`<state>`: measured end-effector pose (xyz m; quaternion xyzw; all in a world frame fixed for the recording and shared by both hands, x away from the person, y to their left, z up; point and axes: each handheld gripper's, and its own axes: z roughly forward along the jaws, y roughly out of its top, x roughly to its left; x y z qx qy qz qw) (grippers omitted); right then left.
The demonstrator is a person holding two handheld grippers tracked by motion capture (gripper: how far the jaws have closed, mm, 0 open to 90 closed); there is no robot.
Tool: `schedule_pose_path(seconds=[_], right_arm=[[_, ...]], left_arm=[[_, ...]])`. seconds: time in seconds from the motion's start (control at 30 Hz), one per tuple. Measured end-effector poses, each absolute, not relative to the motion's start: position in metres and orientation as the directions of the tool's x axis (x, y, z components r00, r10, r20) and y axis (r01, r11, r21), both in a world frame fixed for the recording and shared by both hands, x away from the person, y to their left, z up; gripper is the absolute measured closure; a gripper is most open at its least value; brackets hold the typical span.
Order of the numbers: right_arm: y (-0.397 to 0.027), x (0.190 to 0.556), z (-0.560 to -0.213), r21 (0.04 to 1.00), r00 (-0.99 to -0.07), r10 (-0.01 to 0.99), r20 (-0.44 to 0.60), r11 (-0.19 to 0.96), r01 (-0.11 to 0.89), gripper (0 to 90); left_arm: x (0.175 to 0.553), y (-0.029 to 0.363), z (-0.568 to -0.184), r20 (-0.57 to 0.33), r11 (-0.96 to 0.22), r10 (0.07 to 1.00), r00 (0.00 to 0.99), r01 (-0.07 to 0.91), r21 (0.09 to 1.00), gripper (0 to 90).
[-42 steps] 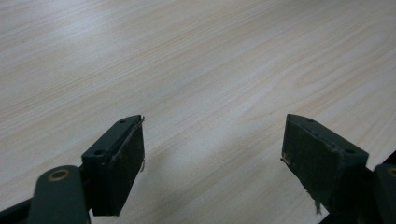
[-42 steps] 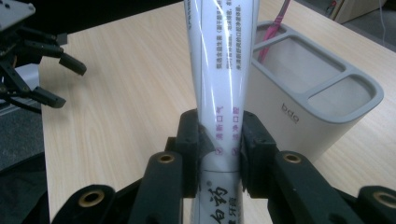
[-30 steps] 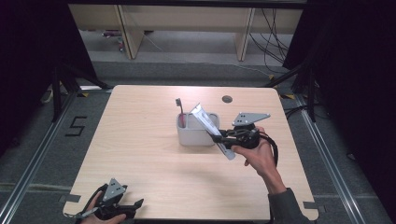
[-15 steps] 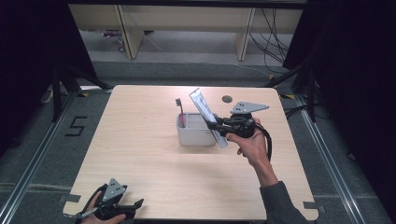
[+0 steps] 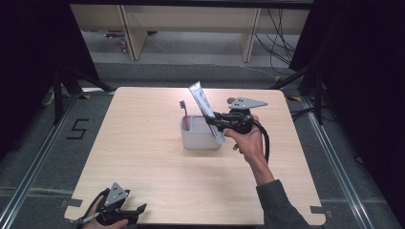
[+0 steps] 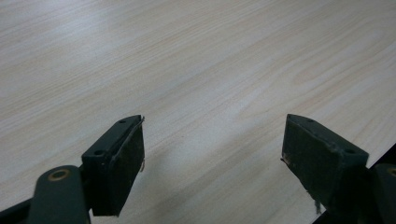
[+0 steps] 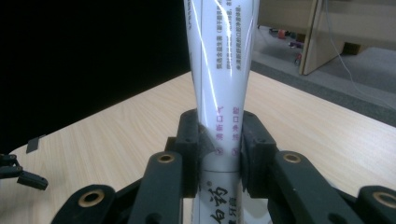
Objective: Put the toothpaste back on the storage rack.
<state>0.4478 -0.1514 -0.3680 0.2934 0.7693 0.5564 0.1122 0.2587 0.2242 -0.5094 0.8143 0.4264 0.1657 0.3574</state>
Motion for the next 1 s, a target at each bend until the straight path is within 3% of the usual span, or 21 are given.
schedule_pose_path(seconds=[1.0], right_arm=[[-0.132, 0.493, -0.384, 0.945, -0.736, 0.652, 0.18, 0.093, 0.314, 72.8]], left_arm=[[0.258, 0.223, -0.51, -0.039, -0.394, 0.802, 0.596, 0.578, 0.714, 20.2]])
